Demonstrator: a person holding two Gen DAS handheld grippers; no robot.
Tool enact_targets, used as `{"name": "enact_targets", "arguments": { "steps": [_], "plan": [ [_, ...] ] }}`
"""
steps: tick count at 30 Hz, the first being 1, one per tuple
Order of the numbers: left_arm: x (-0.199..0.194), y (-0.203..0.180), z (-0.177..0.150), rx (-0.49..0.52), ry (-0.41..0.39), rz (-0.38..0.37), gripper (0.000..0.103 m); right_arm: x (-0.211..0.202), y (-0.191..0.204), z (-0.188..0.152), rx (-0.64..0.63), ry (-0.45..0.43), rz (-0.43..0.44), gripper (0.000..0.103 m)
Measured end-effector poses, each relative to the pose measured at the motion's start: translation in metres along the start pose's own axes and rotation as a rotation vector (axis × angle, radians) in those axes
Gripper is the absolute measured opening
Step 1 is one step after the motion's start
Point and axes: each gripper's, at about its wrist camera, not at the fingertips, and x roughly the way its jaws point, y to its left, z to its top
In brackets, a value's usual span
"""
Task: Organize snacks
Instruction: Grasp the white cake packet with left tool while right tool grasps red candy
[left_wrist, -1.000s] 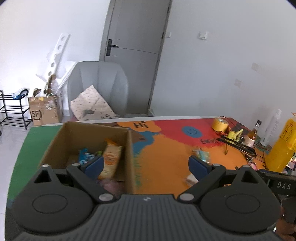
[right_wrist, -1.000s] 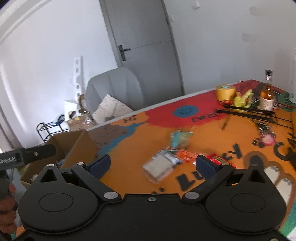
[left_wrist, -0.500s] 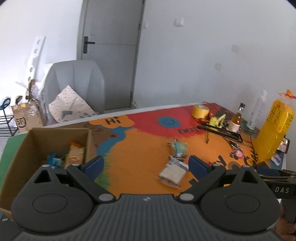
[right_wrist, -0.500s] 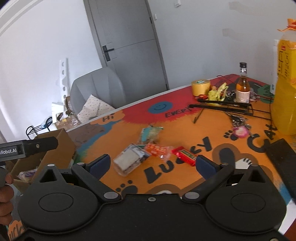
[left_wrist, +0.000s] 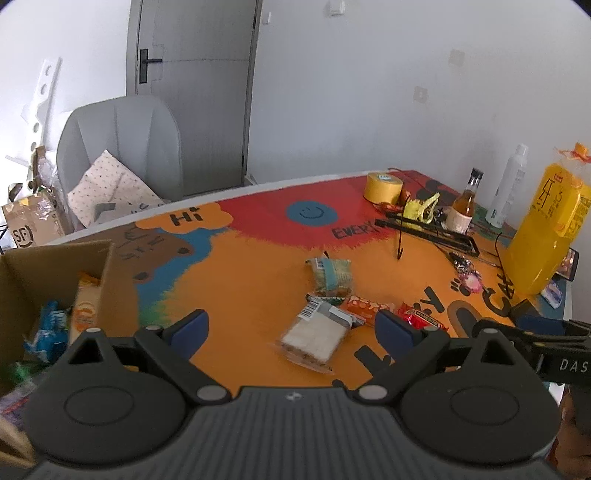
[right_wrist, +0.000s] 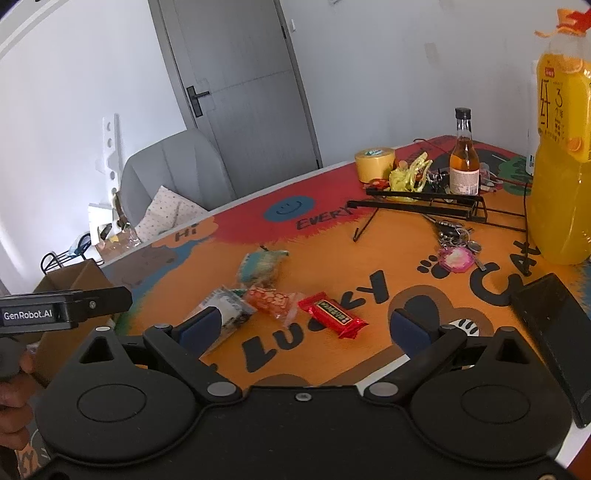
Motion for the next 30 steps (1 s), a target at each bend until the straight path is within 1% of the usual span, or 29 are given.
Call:
{"name": "enact_targets", "arguments": {
  "steps": [4,10,18,21,23,25,26,28,30],
  "plan": [
    [0.018,-0.006,0.0,0.008,0.028,-0.001,0.096,0.014,-0.011,0.0,0.009,0.014,-0.021,0.098],
    [0.055,-0.015,-0.008,0.028,0.098,-0.01,0.096,0.035,-0.026,-0.001,0.015,0.037,-0.04,0.098],
    [0.095,-0.016,-0.016,0.024,0.151,-0.001,0.096,0.055,-0.034,-0.003,-0.005,0.068,-0.046,0.097],
    [0.104,-0.016,-0.019,0.016,0.159,0.007,0.096,0.06,-0.033,-0.003,-0.017,0.075,-0.044,0.094],
    [0.109,-0.016,-0.02,0.011,0.163,-0.002,0.095,0.064,-0.031,-0.003,-0.031,0.079,-0.039,0.093],
    [0.113,-0.016,-0.023,0.01,0.163,-0.011,0.094,0.07,-0.031,-0.004,-0.039,0.089,-0.039,0.089],
    [0.115,-0.016,-0.025,0.005,0.17,-0.015,0.092,0.073,-0.031,-0.004,-0.04,0.096,-0.039,0.088],
    [0.115,-0.016,-0.027,0.01,0.153,-0.006,0.089,0.079,-0.029,-0.004,-0.043,0.107,-0.036,0.084],
    [0.115,-0.015,-0.027,0.018,0.145,0.0,0.085,0.083,-0.027,-0.003,-0.056,0.104,-0.032,0.084]
  ]
}}
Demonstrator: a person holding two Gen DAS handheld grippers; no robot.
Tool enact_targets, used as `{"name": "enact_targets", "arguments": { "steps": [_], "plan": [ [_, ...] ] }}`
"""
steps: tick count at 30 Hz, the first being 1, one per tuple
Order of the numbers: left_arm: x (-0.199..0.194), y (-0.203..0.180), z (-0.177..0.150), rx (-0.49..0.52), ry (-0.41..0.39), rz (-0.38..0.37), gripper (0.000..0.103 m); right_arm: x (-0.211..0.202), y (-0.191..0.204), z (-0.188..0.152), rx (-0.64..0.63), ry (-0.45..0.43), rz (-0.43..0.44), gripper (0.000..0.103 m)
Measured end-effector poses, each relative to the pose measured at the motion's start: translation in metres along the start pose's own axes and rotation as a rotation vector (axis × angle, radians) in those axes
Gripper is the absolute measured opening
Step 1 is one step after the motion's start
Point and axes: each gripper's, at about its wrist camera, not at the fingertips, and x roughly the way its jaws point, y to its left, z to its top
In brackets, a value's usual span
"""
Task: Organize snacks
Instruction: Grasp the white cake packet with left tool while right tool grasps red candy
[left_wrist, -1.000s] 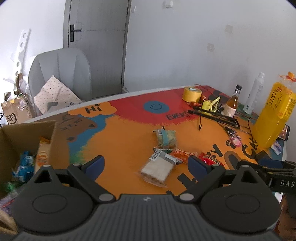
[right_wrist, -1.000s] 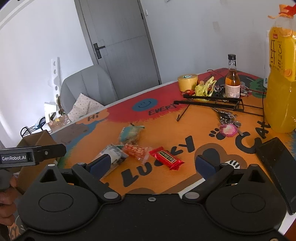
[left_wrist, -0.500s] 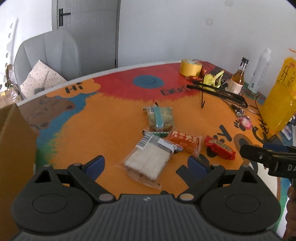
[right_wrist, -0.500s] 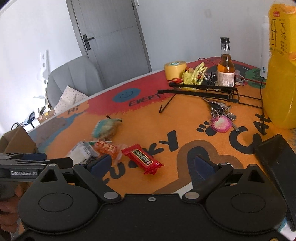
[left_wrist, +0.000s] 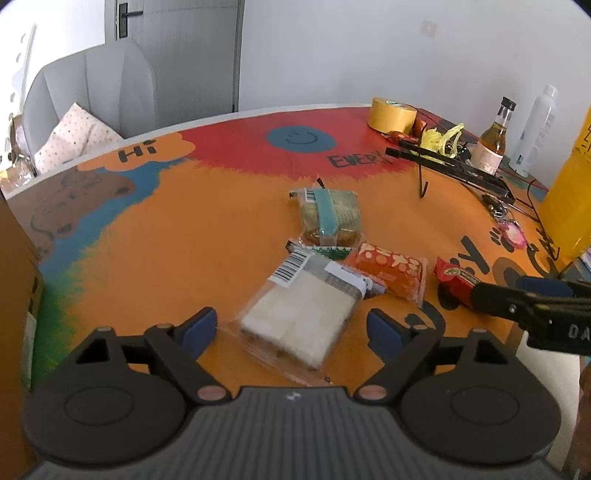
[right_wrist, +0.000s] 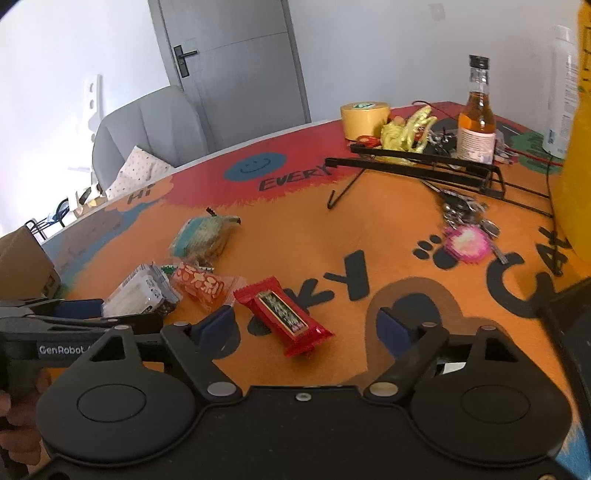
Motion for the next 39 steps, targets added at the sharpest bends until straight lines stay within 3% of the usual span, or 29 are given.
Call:
{"name": "enact_targets", "arguments": {
  "steps": [5,8,10,14,18,21,30,39],
  "plan": [
    [0.001,0.003,0.004,-0.004,-0.012,-0.007,0.081,0.015,0.006,0.009,-0.04,0.001,-0.003,0.082],
    [0.003,0.0,0.003,0.011,-0.02,-0.013,0.081,0.023,0.011,0.007,-0.064,0.029,0.002,0.073],
    [0.003,-0.002,0.002,0.022,-0.028,-0.017,0.081,0.024,0.016,0.003,-0.094,0.022,-0.013,0.053],
    [0.0,-0.004,-0.001,0.026,-0.038,-0.018,0.068,0.016,0.02,-0.002,-0.113,0.015,-0.011,0.02],
    [-0.006,-0.006,-0.004,0.025,-0.042,-0.027,0.056,0.009,0.018,-0.007,-0.079,0.012,0.014,0.018],
    [-0.012,-0.006,-0.009,0.02,-0.039,-0.037,0.053,0.003,0.019,-0.012,-0.056,0.007,0.023,0.018],
    [-0.036,0.005,-0.019,-0.038,-0.054,-0.046,0.05,-0.014,0.035,-0.02,-0.026,-0.026,0.066,0.018],
    [-0.074,0.023,-0.012,-0.075,-0.125,-0.04,0.05,-0.033,0.063,-0.009,-0.029,-0.077,0.1,0.018]
  ]
}}
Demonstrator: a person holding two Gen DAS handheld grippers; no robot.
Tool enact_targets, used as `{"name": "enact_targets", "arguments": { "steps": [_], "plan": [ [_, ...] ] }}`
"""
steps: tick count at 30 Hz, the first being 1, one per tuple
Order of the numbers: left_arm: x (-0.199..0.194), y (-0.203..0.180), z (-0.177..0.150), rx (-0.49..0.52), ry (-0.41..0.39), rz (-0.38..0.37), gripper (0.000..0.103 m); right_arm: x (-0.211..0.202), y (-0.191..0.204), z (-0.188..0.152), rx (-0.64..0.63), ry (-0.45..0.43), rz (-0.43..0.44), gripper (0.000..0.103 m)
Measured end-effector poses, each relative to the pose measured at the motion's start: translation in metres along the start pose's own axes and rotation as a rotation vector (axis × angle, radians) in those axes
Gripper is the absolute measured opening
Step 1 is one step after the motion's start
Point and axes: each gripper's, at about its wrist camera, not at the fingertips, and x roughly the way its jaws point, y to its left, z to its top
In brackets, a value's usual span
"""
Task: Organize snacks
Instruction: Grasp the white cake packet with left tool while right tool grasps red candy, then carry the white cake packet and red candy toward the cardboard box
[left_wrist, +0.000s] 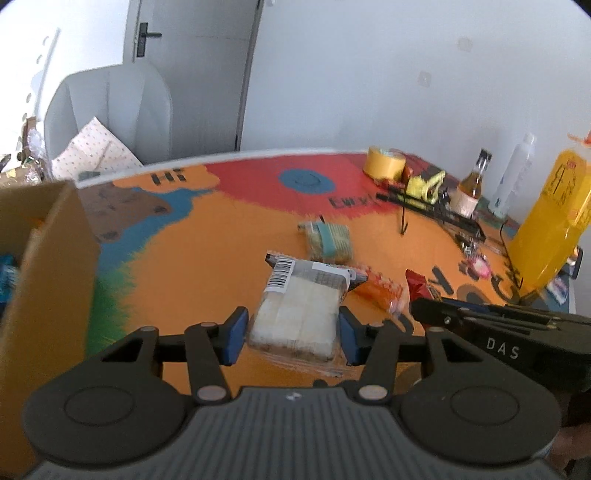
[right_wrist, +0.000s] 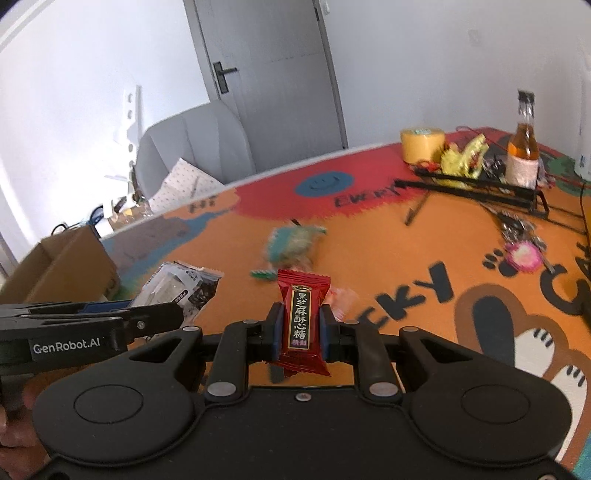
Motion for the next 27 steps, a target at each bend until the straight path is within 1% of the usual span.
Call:
{"name": "enact_targets", "arguments": {
  "steps": [7,9,13,18,27],
  "plan": [
    [-0.035,0.015,0.017,-0.026,-0.076,0.024,0.05,-0.01,0.029,0.017,-0.024,-0.053,0.042,0.018],
    [-0.043,0.02,0.022,-0.026,-0.089,0.05,0.05,-0.011,0.038,0.022,-0.028,-0.064,0.053,0.018],
    [-0.055,0.033,0.028,-0.05,-0.108,0.06,0.05,-0.013,0.054,0.029,-0.044,-0.082,0.078,0.018],
    [-0.072,0.051,0.031,-0.073,-0.144,0.092,0.05,-0.011,0.072,0.035,-0.057,-0.085,0.091,0.018],
    [-0.097,0.091,0.037,-0.119,-0.18,0.16,0.05,-0.005,0.108,0.043,-0.08,-0.098,0.154,0.018]
  ]
}}
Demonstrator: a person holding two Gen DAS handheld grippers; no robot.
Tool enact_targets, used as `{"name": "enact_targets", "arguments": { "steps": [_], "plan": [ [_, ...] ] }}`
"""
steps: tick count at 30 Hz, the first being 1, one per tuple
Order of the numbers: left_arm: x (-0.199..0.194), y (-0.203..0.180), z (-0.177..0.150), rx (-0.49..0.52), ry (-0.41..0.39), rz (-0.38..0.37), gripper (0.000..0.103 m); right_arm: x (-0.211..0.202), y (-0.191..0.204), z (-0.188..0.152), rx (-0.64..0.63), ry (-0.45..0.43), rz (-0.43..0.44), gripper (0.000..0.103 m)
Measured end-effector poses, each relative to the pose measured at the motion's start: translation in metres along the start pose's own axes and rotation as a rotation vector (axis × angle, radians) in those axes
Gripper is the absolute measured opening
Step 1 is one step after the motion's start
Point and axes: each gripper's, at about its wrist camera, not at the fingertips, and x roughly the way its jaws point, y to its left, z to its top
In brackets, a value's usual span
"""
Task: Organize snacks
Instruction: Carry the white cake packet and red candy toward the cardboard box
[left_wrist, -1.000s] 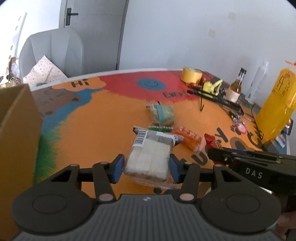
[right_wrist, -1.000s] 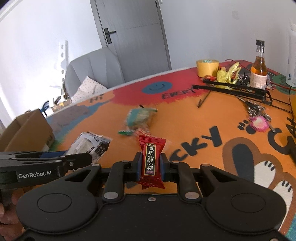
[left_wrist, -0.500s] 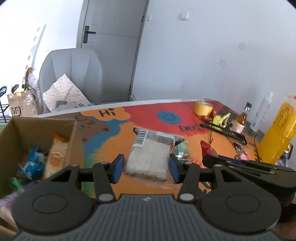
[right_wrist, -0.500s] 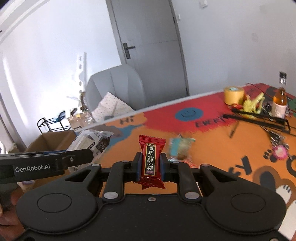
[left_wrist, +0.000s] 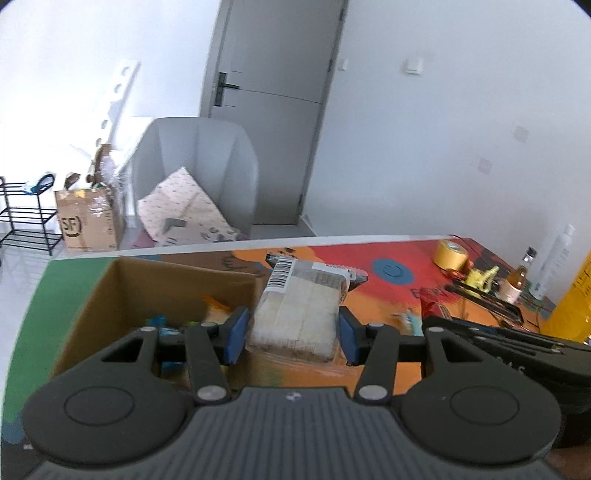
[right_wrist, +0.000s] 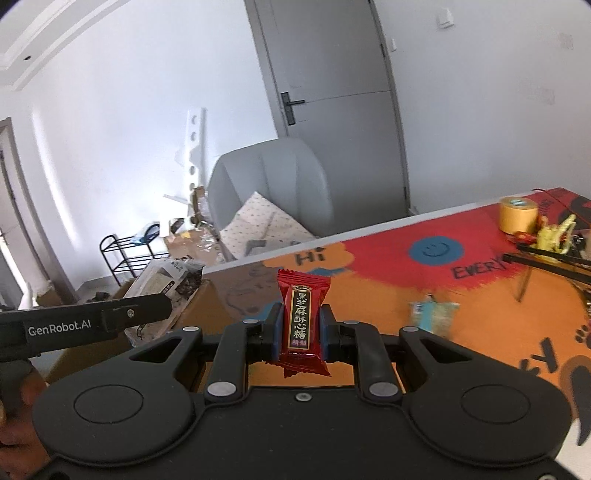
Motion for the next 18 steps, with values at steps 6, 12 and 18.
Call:
{"name": "enact_targets", "arguments": {
  "steps": [6,12,18],
  "plan": [
    [-0.007,0.031,0.008,-0.03,-0.015,0.051,0.05,0.01,0.024,0.005,-0.017,-0.006,0.038,0.018],
    [-0.01,0.057,0.01,-0.051,-0.019,0.089,0.05,0.021,0.044,0.008,-0.036,0.001,0.081,0.018],
    [-0.011,0.081,0.01,-0.081,-0.008,0.108,0.05,0.034,0.064,0.01,-0.053,0.021,0.119,0.018]
  ]
}}
